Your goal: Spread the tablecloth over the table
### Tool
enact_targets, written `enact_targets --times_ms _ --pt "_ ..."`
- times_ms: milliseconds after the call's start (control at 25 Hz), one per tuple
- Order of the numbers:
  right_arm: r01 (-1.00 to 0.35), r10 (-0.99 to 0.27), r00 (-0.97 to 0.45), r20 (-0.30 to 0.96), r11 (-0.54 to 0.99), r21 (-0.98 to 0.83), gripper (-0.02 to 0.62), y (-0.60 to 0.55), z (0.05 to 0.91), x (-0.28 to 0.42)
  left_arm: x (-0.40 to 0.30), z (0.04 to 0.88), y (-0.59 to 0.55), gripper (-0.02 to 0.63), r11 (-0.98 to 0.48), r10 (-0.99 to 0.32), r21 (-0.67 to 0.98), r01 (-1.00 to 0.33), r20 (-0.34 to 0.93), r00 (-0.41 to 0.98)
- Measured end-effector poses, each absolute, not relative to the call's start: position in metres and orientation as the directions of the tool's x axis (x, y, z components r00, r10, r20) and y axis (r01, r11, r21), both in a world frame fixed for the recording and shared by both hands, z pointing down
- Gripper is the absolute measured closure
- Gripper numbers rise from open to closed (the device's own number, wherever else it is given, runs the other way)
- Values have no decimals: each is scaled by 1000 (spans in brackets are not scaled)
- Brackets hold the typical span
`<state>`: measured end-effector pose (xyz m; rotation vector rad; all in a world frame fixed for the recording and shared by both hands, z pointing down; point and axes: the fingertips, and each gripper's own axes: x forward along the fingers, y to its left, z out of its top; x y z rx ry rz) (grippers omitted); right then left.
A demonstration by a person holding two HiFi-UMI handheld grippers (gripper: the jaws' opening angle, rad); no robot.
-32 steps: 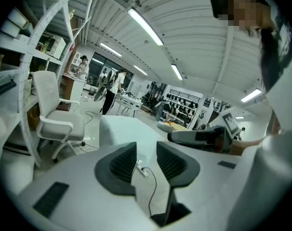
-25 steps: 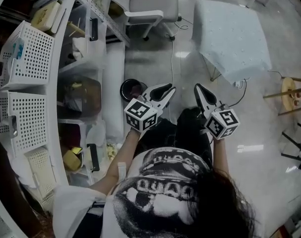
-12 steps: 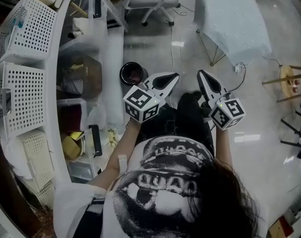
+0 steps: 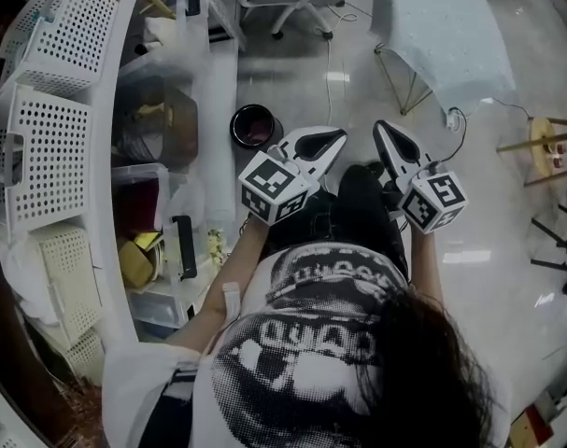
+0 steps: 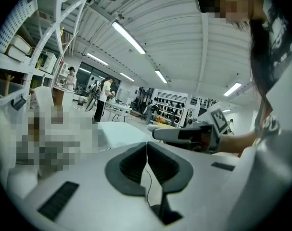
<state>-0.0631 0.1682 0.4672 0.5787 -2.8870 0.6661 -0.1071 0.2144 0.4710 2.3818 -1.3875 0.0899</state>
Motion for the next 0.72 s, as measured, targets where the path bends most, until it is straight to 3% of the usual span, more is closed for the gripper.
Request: enact_targets --times_ms 720 --pt "-358 -271 -917 293 884 -302 600 166 477 -53 -93 472 217 591 -484 -804 225 -846 266 531"
